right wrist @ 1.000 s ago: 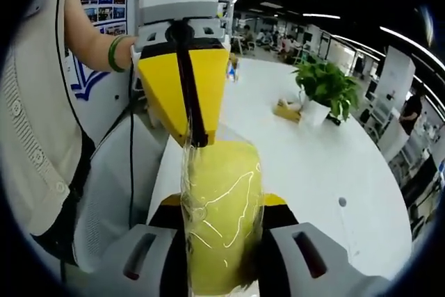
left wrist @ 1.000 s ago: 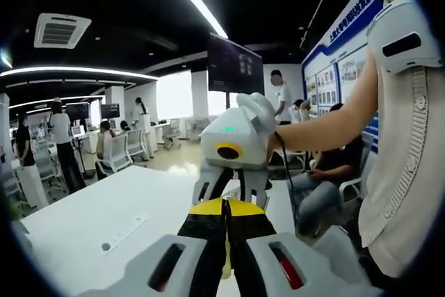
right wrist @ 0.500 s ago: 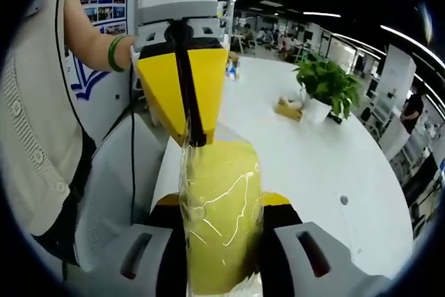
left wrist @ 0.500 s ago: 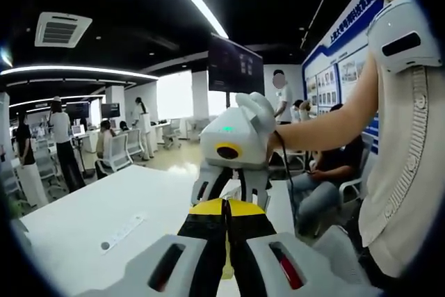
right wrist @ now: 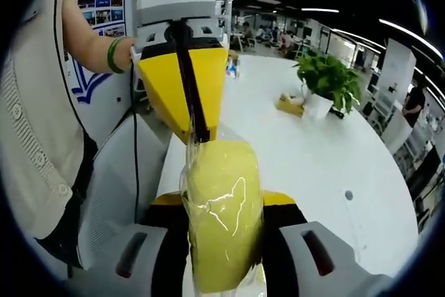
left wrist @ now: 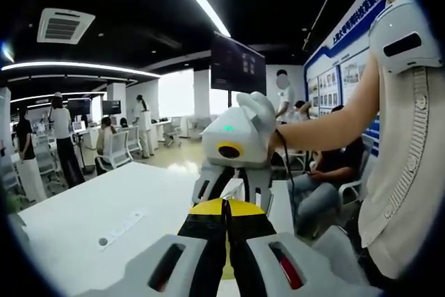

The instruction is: Compare the silicone blocks by pressing each to a similar depth, holding the contact briefly, and releasing to observe deformation and rebound differences across the visible hardness samples.

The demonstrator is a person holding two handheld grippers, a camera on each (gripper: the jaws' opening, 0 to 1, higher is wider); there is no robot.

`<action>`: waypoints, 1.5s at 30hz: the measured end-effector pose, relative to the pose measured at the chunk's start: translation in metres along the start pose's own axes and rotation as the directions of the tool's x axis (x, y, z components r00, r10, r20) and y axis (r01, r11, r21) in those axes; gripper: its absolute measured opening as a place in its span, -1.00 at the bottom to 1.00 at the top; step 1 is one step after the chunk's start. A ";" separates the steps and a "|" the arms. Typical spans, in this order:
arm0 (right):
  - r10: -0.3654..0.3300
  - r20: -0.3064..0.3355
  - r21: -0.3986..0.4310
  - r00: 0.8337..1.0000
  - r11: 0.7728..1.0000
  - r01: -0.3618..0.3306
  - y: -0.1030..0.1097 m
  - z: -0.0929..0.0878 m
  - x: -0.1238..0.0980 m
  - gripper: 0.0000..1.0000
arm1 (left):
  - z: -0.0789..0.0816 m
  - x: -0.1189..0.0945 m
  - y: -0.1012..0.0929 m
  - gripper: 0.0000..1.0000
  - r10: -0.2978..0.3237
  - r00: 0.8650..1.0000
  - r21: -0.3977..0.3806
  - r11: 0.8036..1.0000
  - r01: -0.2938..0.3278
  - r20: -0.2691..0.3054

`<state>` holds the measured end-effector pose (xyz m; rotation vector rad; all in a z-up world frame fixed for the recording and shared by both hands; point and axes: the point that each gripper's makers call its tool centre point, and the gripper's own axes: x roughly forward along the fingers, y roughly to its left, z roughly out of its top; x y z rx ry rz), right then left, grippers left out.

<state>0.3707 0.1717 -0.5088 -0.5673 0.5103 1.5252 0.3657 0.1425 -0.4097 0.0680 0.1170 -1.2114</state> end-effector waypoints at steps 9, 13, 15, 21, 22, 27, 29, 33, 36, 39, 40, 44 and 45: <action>0.004 0.007 0.033 1.000 0.999 -0.004 0.000 -0.003 0.001 -0.18 | -0.008 0.000 0.003 -1.00 0.009 1.000 -0.039 0.999 -0.009 0.002; -0.004 0.015 0.042 1.000 0.999 0.003 -0.001 -0.003 0.001 -0.08 | -0.012 -0.001 0.006 -1.00 0.018 1.000 -0.068 0.998 -0.018 0.006; -0.011 0.024 0.052 1.000 0.999 0.010 -0.002 -0.002 0.001 -0.03 | -0.014 -0.001 0.007 -1.00 0.021 1.000 -0.077 0.997 -0.020 0.004; -0.047 0.041 0.058 0.998 0.997 0.045 -0.004 -0.003 0.000 0.06 | -0.021 -0.003 0.010 -1.00 0.033 0.999 -0.108 0.994 -0.033 0.001; -0.059 0.043 0.055 0.997 0.997 0.056 -0.004 -0.003 -0.001 0.09 | -0.023 -0.003 0.012 -1.00 0.038 0.999 -0.117 0.992 -0.039 -0.010; -0.169 0.111 0.125 0.979 0.980 0.155 -0.010 0.002 -0.011 0.29 | -0.034 -0.005 0.023 -1.00 0.066 0.998 -0.153 0.986 -0.068 -0.020; -0.212 0.143 0.163 0.967 0.969 0.188 -0.011 0.002 -0.018 0.32 | -0.040 -0.005 0.027 -1.00 0.076 0.997 -0.169 0.982 -0.080 -0.028; -0.310 0.230 0.305 0.923 0.923 0.234 -0.007 0.001 -0.036 0.44 | -0.056 -0.008 0.039 -1.00 0.103 0.994 -0.226 0.968 -0.111 -0.044; -0.396 0.275 0.405 0.876 0.874 0.267 -0.003 -0.004 -0.049 0.48 | -0.064 -0.009 0.048 -1.00 0.122 0.992 -0.302 0.945 -0.127 -0.034; -0.522 0.276 0.511 0.807 0.791 0.336 0.001 -0.018 -0.065 0.58 | -0.080 -0.012 0.061 -1.00 0.148 0.988 -0.323 0.934 -0.155 -0.046; -0.568 0.283 0.551 0.773 0.756 0.353 0.007 -0.024 -0.072 0.62 | -0.084 -0.013 0.064 -1.00 0.155 0.986 -0.328 0.930 -0.164 -0.052; -0.645 0.228 0.644 0.730 0.662 0.384 0.026 -0.052 -0.084 0.58 | -0.109 -0.013 0.073 -1.00 0.169 0.982 -0.359 0.914 -0.189 -0.088; -0.665 0.217 0.658 0.715 0.640 0.396 0.029 -0.057 -0.087 0.57 | -0.117 -0.013 0.077 -1.00 0.187 0.978 -0.392 0.896 -0.210 -0.097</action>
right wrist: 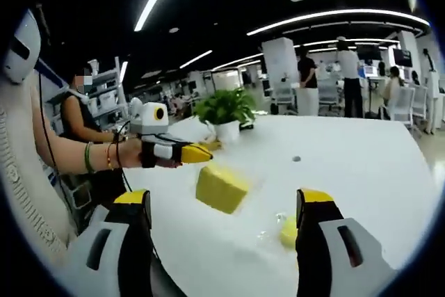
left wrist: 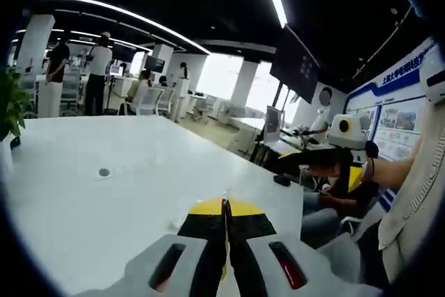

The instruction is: Compare the silicone blocks by pressing each to a similar depth, holding the contact briefly, and releasing to observe deformation and rebound differences across the visible hardness samples.

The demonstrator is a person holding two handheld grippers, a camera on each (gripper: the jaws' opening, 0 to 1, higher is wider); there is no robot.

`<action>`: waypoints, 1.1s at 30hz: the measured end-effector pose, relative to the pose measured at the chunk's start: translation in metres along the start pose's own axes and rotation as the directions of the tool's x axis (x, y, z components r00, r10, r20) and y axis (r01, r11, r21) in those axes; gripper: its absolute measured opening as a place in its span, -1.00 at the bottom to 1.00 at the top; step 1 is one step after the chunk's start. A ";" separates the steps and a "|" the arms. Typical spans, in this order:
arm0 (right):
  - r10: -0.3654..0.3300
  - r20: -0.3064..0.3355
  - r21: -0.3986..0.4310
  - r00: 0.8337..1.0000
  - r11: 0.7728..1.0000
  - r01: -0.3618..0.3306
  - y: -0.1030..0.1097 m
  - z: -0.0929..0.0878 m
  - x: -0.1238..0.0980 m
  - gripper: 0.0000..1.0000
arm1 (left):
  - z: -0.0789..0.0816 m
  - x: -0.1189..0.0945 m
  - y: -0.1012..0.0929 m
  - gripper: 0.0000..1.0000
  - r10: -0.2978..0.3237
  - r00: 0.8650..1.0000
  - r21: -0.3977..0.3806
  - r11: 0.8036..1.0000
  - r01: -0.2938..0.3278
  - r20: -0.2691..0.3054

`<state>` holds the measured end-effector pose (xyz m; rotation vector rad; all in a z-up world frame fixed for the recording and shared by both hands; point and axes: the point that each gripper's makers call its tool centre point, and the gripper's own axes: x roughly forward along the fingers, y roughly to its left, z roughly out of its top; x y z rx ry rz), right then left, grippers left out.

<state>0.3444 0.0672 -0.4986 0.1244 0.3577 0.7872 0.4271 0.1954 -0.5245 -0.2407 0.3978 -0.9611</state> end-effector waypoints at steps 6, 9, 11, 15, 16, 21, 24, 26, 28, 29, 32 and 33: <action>-0.103 -0.019 0.096 0.995 0.990 0.104 -0.013 -0.028 -0.025 0.62 | -0.026 0.008 0.019 -1.00 0.017 0.999 -0.054 0.998 -0.019 -0.038; -0.119 -0.035 0.101 0.992 0.987 0.122 -0.013 -0.035 -0.028 0.63 | -0.042 0.010 0.024 -1.00 0.006 0.997 -0.070 0.998 -0.011 -0.072; -0.128 -0.058 0.100 0.990 0.986 0.133 -0.014 -0.040 -0.027 0.62 | -0.049 0.010 0.027 -1.00 -0.011 0.996 -0.094 0.996 0.003 -0.084; -0.133 -0.078 0.104 0.988 0.985 0.140 -0.015 -0.043 -0.023 0.60 | -0.063 0.009 0.053 -1.00 0.025 0.994 -0.132 0.991 -0.039 -0.106; -0.136 -0.089 0.096 0.987 0.985 0.144 -0.014 -0.044 -0.022 0.60 | -0.066 0.008 0.060 -1.00 0.035 0.993 -0.136 0.989 -0.050 -0.110; -0.138 -0.092 0.089 0.986 0.985 0.147 -0.017 -0.040 -0.019 0.59 | -0.061 0.004 0.091 -1.00 0.079 0.992 -0.148 0.985 -0.093 -0.099; -0.151 -0.070 0.127 0.986 0.979 0.159 -0.019 -0.037 -0.013 0.59 | -0.063 0.003 0.112 -1.00 0.110 0.987 -0.135 0.983 -0.125 -0.117; -0.145 -0.051 0.173 0.988 0.973 0.151 -0.017 -0.037 -0.009 0.59 | -0.066 0.003 0.125 -1.00 0.123 0.984 -0.133 0.981 -0.140 -0.128; -0.131 -0.039 0.217 0.991 0.967 0.136 -0.014 -0.039 -0.004 0.59 | -0.070 0.005 0.137 -1.00 0.138 0.980 -0.128 0.979 -0.157 -0.145; -0.132 -0.036 0.227 0.991 0.964 0.137 -0.013 -0.039 -0.002 0.59 | -0.072 0.006 0.141 -1.00 0.140 0.979 -0.131 0.978 -0.161 -0.151; -0.144 -0.056 0.218 0.988 0.964 0.153 -0.013 -0.046 0.003 0.59 | -0.080 0.009 0.155 -1.00 0.152 0.973 -0.132 0.975 -0.176 -0.171; -0.149 -0.057 0.220 0.987 0.963 0.158 -0.014 -0.047 0.004 0.59 | -0.083 0.010 0.161 -1.00 0.160 0.971 -0.131 0.974 -0.184 -0.179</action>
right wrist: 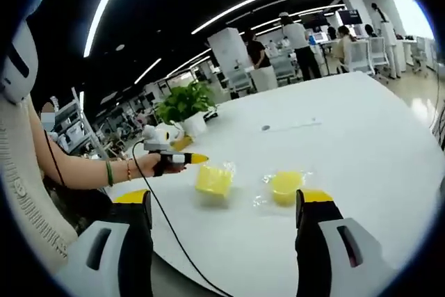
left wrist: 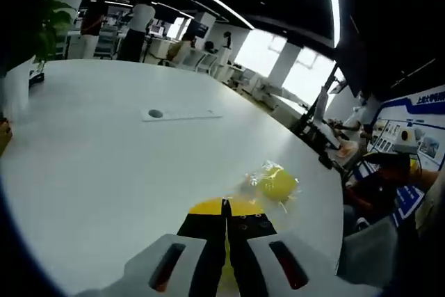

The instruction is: Compare the silicone blocks by pressing each to a similar depth, holding the contact briefly, and releasing to observe deformation and rebound differences across the visible hardness samples.

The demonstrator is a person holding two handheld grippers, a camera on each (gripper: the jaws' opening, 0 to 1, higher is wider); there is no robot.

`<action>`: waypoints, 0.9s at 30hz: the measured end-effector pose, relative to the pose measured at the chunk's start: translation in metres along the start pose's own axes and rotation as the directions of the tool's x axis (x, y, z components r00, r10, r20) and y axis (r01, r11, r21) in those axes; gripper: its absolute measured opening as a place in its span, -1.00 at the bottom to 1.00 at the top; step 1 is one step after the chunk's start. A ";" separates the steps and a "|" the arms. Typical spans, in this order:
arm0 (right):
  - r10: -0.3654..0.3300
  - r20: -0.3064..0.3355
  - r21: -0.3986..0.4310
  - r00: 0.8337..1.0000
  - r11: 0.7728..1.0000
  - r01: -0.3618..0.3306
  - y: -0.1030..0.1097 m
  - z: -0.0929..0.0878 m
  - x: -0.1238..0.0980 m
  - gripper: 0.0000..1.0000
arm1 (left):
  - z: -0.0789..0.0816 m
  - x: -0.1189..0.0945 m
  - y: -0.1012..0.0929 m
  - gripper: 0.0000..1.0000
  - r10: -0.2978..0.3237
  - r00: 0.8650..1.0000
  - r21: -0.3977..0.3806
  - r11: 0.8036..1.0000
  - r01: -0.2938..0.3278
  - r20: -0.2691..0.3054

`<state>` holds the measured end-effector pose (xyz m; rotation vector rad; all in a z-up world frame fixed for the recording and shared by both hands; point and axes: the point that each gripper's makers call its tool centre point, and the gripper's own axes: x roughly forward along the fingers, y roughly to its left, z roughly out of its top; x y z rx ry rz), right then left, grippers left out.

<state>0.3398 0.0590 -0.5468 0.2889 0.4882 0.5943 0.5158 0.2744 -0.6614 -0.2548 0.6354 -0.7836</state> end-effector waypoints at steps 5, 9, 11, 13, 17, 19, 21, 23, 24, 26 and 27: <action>-0.020 -0.028 -0.004 0.999 1.000 0.020 -0.007 -0.010 0.007 0.59 | -0.011 0.008 0.019 -1.00 0.022 0.999 -0.013 1.000 -0.023 -0.037; -0.018 -0.042 0.006 0.999 1.000 0.018 -0.009 -0.015 0.011 0.58 | -0.022 0.013 0.031 -1.00 0.033 0.997 -0.016 0.999 -0.035 -0.066; -0.018 -0.047 0.012 0.999 1.000 0.019 -0.010 -0.016 0.013 0.57 | -0.026 0.016 0.035 -1.00 0.038 0.996 -0.017 0.999 -0.040 -0.076; -0.019 -0.050 0.023 0.999 1.000 0.020 -0.012 -0.017 0.014 0.57 | -0.028 0.017 0.037 -1.00 0.039 0.996 -0.017 0.999 -0.041 -0.080; -0.017 -0.048 0.027 0.999 0.999 0.019 -0.012 -0.015 0.017 0.57 | -0.035 0.021 0.040 -1.00 0.042 0.995 -0.017 0.999 -0.044 -0.086; -0.015 -0.051 0.029 0.999 0.999 0.017 -0.012 -0.016 0.018 0.57 | -0.037 0.022 0.042 -1.00 0.044 0.995 -0.009 0.999 -0.045 -0.088; -0.015 -0.059 0.027 0.998 0.999 0.017 -0.011 -0.018 0.019 0.56 | -0.038 0.022 0.044 -1.00 0.044 0.996 -0.011 0.999 -0.045 -0.081; -0.015 -0.065 0.029 0.998 0.999 0.017 -0.011 -0.020 0.020 0.56 | -0.038 0.021 0.045 -1.00 0.045 0.996 -0.019 0.999 -0.047 -0.073; -0.014 -0.066 0.031 0.998 0.999 0.016 -0.011 -0.020 0.020 0.56 | -0.038 0.021 0.045 -1.00 0.046 0.996 -0.019 0.999 -0.048 -0.070; -0.012 -0.063 0.032 0.998 0.999 0.014 -0.010 -0.019 0.020 0.55 | -0.037 0.019 0.045 -1.00 0.050 0.997 -0.018 0.999 -0.051 -0.063; -0.010 -0.061 0.030 0.998 0.999 0.012 -0.010 -0.019 0.019 0.55 | -0.036 0.018 0.044 -1.00 0.052 0.997 -0.018 0.998 -0.053 -0.052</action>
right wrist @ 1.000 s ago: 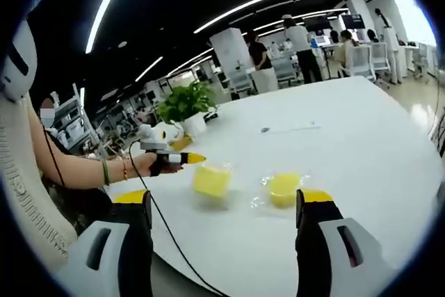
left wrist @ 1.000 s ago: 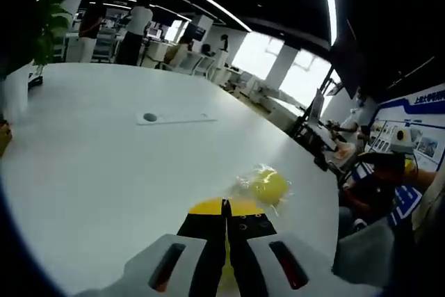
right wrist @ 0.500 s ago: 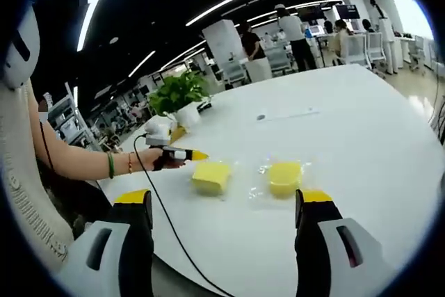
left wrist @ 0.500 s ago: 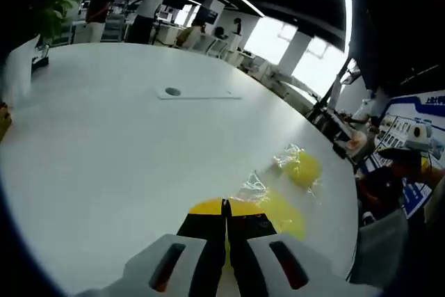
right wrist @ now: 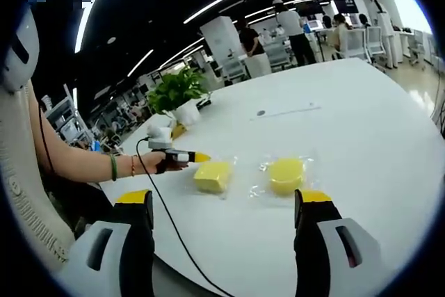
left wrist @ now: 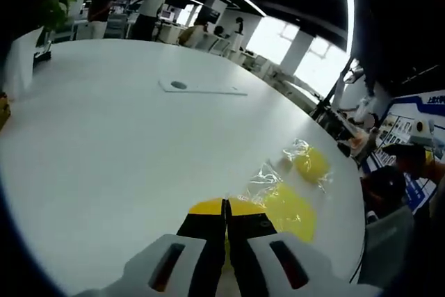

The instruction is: Compare the silicone blocks by pressing each to a similar depth, holding the contact briefly, and releasing to observe deformation and rebound differences across the visible hardness samples.

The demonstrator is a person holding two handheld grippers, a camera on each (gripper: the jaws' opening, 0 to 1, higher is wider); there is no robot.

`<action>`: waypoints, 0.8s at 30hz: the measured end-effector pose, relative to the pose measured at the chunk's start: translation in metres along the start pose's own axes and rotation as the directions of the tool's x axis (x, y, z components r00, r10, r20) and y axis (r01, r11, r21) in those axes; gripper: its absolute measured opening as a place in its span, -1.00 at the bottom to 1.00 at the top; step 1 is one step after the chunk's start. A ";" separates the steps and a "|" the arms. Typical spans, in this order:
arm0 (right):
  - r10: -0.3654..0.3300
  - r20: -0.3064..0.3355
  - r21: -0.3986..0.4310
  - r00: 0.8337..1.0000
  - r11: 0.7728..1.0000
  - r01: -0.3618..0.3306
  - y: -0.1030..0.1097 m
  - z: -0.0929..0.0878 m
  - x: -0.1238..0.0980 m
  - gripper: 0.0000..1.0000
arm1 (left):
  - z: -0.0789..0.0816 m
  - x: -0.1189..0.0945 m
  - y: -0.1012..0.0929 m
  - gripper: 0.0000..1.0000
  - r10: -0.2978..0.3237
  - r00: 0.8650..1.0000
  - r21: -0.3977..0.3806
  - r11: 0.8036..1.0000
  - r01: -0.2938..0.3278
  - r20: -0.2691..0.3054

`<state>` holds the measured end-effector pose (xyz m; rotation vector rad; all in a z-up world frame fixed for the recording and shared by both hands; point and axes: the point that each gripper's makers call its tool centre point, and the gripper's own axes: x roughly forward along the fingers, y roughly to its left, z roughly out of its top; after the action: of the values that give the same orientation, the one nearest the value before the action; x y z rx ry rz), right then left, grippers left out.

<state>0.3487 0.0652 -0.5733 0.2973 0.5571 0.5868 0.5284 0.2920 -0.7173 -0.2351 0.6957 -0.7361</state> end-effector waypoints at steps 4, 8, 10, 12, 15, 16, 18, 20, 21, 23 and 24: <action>0.003 0.001 -0.017 1.000 1.000 -0.003 0.001 0.002 -0.001 0.55 | 0.002 -0.005 0.001 -0.95 0.032 0.999 0.020 0.999 -0.033 0.033; 0.006 0.004 -0.022 1.000 1.000 -0.005 0.002 0.003 -0.003 0.54 | 0.007 -0.012 0.003 -0.65 0.064 0.996 0.022 0.998 -0.066 0.065; 0.011 0.004 -0.026 1.000 1.000 -0.011 0.003 0.003 -0.004 0.54 | 0.010 -0.018 0.000 -0.61 0.070 0.995 0.025 0.997 -0.072 0.077; 0.019 0.008 -0.033 1.000 0.999 -0.018 0.006 0.004 -0.005 0.54 | 0.013 -0.025 -0.003 -0.60 0.082 0.993 0.047 0.995 -0.087 0.088; 0.031 0.021 -0.039 0.999 0.999 -0.030 0.009 0.007 -0.006 0.54 | 0.015 -0.034 -0.009 -0.50 0.092 0.990 0.058 0.993 -0.098 0.102; 0.032 0.022 -0.040 0.999 0.999 -0.032 0.009 0.008 -0.006 0.53 | 0.015 -0.037 -0.011 -0.47 0.094 0.990 0.065 0.993 -0.101 0.104; 0.045 0.029 -0.050 0.999 0.998 -0.043 0.013 0.010 -0.007 0.53 | 0.017 -0.046 -0.020 -0.44 0.099 0.988 0.095 0.989 -0.110 0.116; 0.057 0.038 -0.059 0.998 0.997 -0.054 0.016 0.013 -0.009 0.52 | 0.017 -0.054 -0.030 -0.43 0.101 0.988 0.138 0.983 -0.118 0.119; 0.064 0.041 -0.067 0.997 0.996 -0.061 0.017 0.014 -0.009 0.52 | 0.017 -0.057 -0.034 -0.42 0.104 0.987 0.164 0.979 -0.123 0.119; 0.071 0.043 -0.073 0.997 0.995 -0.068 0.019 0.015 -0.011 0.51 | 0.015 -0.065 -0.046 -0.39 0.100 0.988 0.190 0.974 -0.121 0.118; 0.079 0.050 -0.076 0.996 0.994 -0.075 0.020 0.017 -0.012 0.52 | 0.014 -0.070 -0.053 -0.38 0.100 0.988 0.205 0.971 -0.124 0.121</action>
<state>0.3414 0.0725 -0.5461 0.2642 0.4736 0.6712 0.4723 0.3009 -0.6496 -0.0406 0.5167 -0.6780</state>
